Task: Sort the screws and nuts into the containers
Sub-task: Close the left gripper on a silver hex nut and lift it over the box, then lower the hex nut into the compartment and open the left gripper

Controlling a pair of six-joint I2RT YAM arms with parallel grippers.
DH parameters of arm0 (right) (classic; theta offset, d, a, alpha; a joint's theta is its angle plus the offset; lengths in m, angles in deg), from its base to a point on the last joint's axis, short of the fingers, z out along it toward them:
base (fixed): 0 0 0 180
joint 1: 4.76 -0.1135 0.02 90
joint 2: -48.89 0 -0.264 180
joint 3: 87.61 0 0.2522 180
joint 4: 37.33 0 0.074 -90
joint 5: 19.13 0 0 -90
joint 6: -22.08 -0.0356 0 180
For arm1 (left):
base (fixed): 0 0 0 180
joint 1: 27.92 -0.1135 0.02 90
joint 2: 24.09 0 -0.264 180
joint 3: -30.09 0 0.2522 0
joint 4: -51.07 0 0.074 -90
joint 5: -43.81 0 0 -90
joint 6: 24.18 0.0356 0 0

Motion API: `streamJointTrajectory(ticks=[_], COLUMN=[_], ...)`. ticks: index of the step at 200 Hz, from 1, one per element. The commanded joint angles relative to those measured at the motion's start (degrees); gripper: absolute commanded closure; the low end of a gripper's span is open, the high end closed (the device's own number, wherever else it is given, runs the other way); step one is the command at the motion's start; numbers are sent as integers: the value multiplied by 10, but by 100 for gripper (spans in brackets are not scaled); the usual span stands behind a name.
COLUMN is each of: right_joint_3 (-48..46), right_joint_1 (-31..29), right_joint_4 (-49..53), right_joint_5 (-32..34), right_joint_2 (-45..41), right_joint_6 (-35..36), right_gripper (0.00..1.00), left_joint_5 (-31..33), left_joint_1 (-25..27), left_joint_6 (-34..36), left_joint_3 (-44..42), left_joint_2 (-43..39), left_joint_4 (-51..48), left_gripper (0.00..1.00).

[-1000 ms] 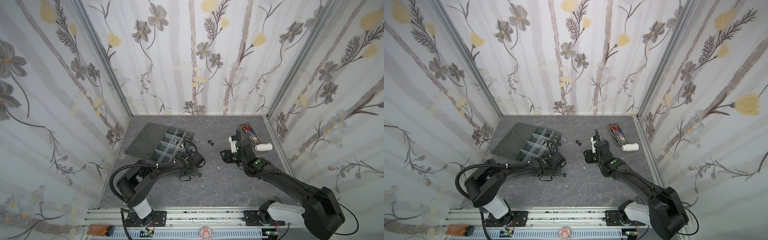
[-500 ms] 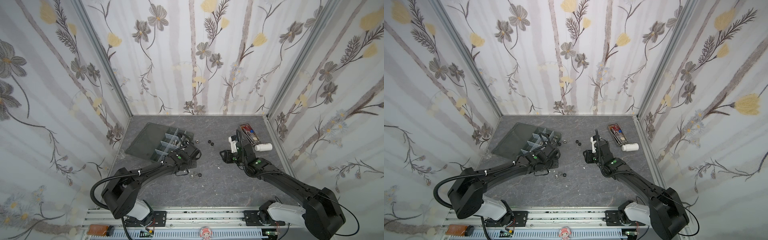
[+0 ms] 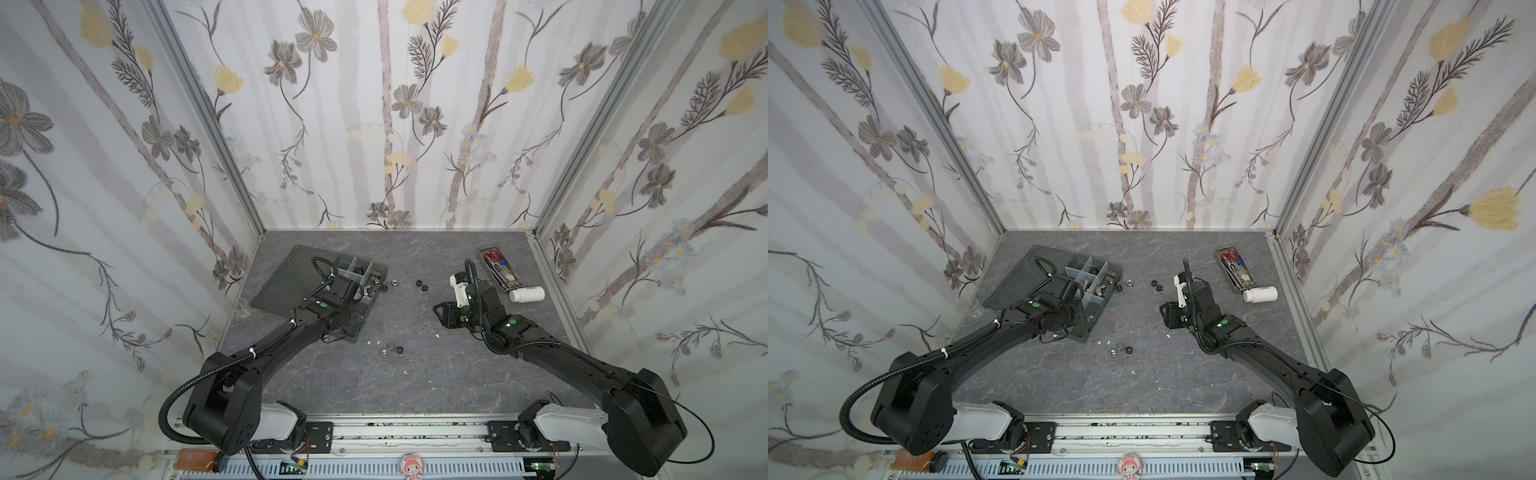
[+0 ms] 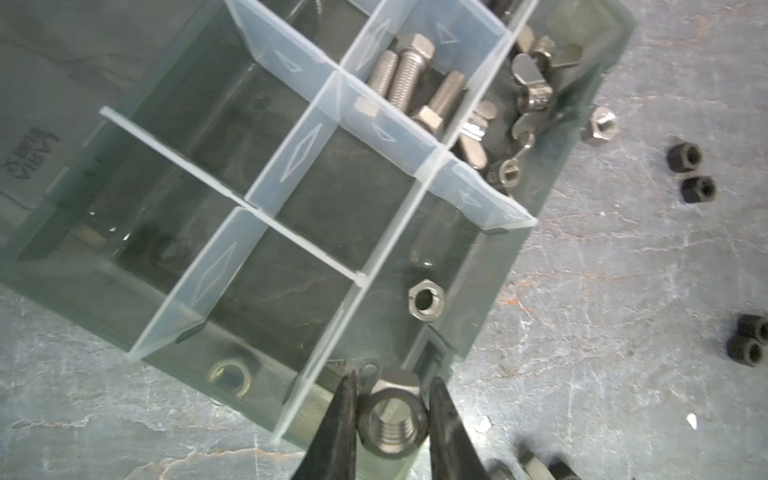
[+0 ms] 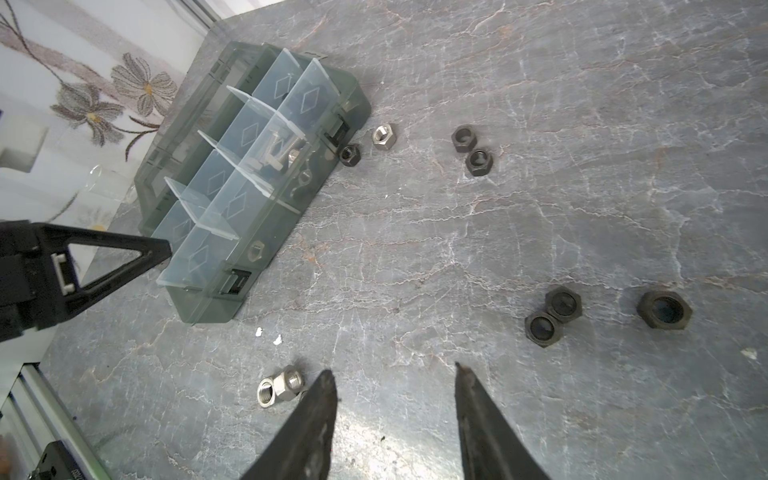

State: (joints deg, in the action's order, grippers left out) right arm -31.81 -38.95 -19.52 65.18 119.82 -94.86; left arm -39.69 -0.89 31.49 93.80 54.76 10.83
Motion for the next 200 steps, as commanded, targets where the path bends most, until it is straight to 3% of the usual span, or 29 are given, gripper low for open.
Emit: streamJointTrajectory(ticks=[1,114,200], right_joint_3=[6,39,31], right_joint_1=[-10,-52,-53], right_joint_4=[-20,7,3], right_joint_5=[-1,19,21], right_joint_2=[4,10,9], right_joint_6=[0,3,4], right_gripper=[52,52,52], left_joint_5=[-9,-17,0], left_joint_1=[-15,-39,4], left_joint_6=[12,-7,-22], left_joint_3=[-9,-7,-4], left_joint_2=[9,55,7], left_joint_4=[16,48,29], left_gripper=[77,73,75])
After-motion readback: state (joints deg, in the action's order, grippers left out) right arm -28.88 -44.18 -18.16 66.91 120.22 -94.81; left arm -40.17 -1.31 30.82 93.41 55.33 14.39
